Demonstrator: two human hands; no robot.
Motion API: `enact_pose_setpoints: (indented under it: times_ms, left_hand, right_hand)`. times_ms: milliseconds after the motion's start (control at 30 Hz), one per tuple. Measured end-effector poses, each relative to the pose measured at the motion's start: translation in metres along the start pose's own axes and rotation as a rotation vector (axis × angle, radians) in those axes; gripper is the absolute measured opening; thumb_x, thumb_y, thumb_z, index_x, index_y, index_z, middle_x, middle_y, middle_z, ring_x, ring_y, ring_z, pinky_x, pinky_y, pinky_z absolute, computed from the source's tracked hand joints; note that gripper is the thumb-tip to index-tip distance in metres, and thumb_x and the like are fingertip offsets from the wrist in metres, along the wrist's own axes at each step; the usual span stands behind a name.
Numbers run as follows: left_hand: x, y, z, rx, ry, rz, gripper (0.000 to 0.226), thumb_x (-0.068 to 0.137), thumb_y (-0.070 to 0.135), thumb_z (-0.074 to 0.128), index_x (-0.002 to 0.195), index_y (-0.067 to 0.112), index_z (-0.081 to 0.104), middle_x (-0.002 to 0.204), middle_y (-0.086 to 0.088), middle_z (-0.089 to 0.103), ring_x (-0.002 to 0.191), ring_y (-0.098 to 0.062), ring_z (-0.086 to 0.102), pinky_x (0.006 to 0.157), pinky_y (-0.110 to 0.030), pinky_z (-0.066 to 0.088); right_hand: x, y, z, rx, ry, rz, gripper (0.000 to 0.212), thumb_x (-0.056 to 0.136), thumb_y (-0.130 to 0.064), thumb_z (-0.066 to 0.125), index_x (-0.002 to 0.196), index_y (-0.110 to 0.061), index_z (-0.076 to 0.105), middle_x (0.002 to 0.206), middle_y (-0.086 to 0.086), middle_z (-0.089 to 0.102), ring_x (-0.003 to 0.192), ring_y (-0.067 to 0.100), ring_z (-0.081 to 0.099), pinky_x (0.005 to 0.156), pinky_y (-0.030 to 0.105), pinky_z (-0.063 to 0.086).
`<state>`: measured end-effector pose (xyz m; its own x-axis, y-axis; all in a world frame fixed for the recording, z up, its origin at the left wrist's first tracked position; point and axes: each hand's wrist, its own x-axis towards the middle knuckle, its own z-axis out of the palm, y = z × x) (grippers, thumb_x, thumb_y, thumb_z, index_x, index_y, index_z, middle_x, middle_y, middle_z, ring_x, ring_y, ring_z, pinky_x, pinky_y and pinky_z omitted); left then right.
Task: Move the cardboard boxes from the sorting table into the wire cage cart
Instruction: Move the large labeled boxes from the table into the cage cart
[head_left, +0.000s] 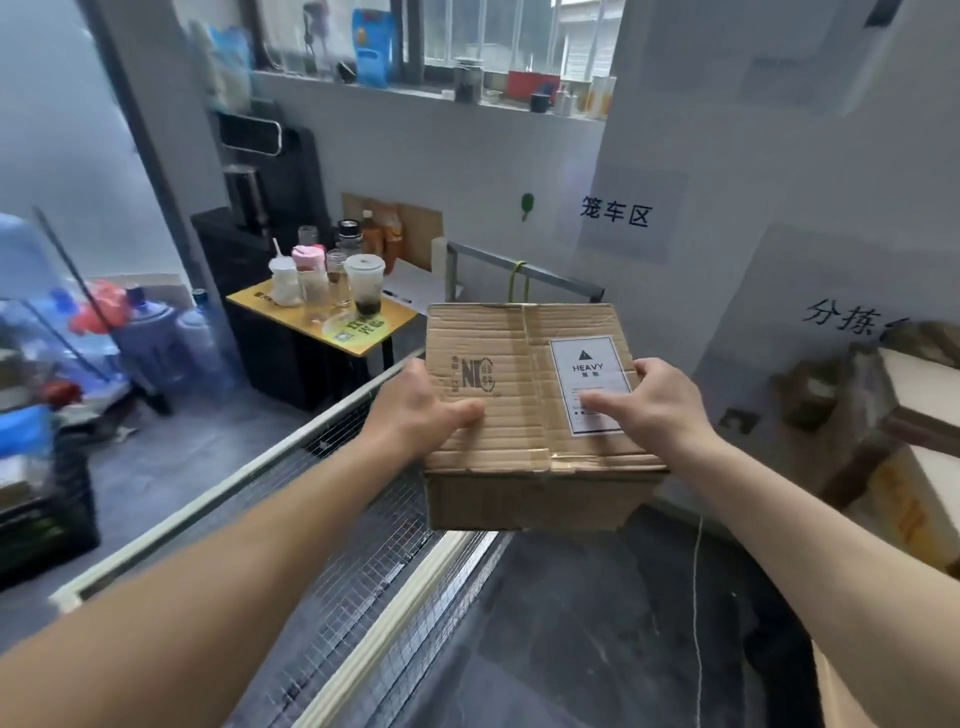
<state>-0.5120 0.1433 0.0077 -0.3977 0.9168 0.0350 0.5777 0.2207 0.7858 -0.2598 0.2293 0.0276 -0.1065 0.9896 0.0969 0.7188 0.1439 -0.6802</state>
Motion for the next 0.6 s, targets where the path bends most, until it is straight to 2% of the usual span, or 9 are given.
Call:
enact_pose_setpoints:
  times_ms: [100,167,333,400,500,600]
  left_hand:
    - [0.009,-0.005,-0.002,-0.005,0.068,-0.067,0.067,0.07,0.052,0.084,0.118,0.018,0.053,0.109,0.006,0.064,0.101,-0.017,0.062,0.086,-0.033,0.05]
    - [0.011,-0.011,-0.005,-0.004,0.121,-0.114,0.068,0.071,0.052,0.084,0.12,0.017,0.052,0.111,0.004,0.064,0.1,-0.017,0.061,0.083,-0.031,0.048]
    - [0.012,-0.032,-0.017,0.022,0.218,-0.208,0.064,0.072,0.051,0.084,0.117,0.018,0.053,0.112,0.003,0.065,0.1,-0.018,0.062,0.083,-0.031,0.05]
    - [0.015,-0.043,-0.026,0.039,0.255,-0.242,0.063,0.072,0.051,0.083,0.118,0.019,0.053,0.111,0.005,0.064,0.099,-0.018,0.062,0.08,-0.03,0.048]
    - [0.024,-0.063,-0.037,0.049,0.297,-0.289,0.06,0.073,0.05,0.082,0.117,0.021,0.053,0.107,0.007,0.062,0.095,-0.016,0.06,0.078,-0.029,0.047]
    - [0.038,-0.087,-0.046,0.036,0.32,-0.32,0.06,0.072,0.049,0.083,0.118,0.021,0.054,0.105,0.008,0.063,0.096,-0.016,0.061,0.081,-0.029,0.048]
  right_hand:
    - [0.032,-0.006,0.012,0.028,-0.073,-0.06,0.044,0.07,-0.048,0.087,0.1,-0.021,0.07,0.097,-0.009,0.072,0.088,0.011,0.065,0.068,0.025,0.047]
    - [0.048,-0.011,0.023,0.037,-0.113,-0.098,0.044,0.068,-0.047,0.088,0.099,-0.021,0.071,0.095,-0.009,0.072,0.088,0.011,0.066,0.071,0.028,0.049]
    - [0.075,-0.029,0.062,0.083,-0.234,-0.155,0.041,0.067,-0.047,0.088,0.093,-0.027,0.065,0.089,-0.017,0.068,0.08,-0.001,0.061,0.061,0.02,0.041]
    - [0.084,-0.041,0.08,0.088,-0.277,-0.175,0.042,0.067,-0.048,0.088,0.095,-0.028,0.065,0.09,-0.018,0.068,0.081,-0.001,0.061,0.062,0.021,0.041]
    - [0.098,-0.056,0.111,0.099,-0.333,-0.205,0.047,0.067,-0.047,0.089,0.102,-0.025,0.066,0.096,-0.015,0.071,0.089,0.007,0.066,0.077,0.03,0.052]
    - [0.11,-0.07,0.142,0.09,-0.372,-0.221,0.053,0.066,-0.046,0.089,0.107,-0.027,0.061,0.101,-0.012,0.07,0.095,0.012,0.066,0.088,0.037,0.053]
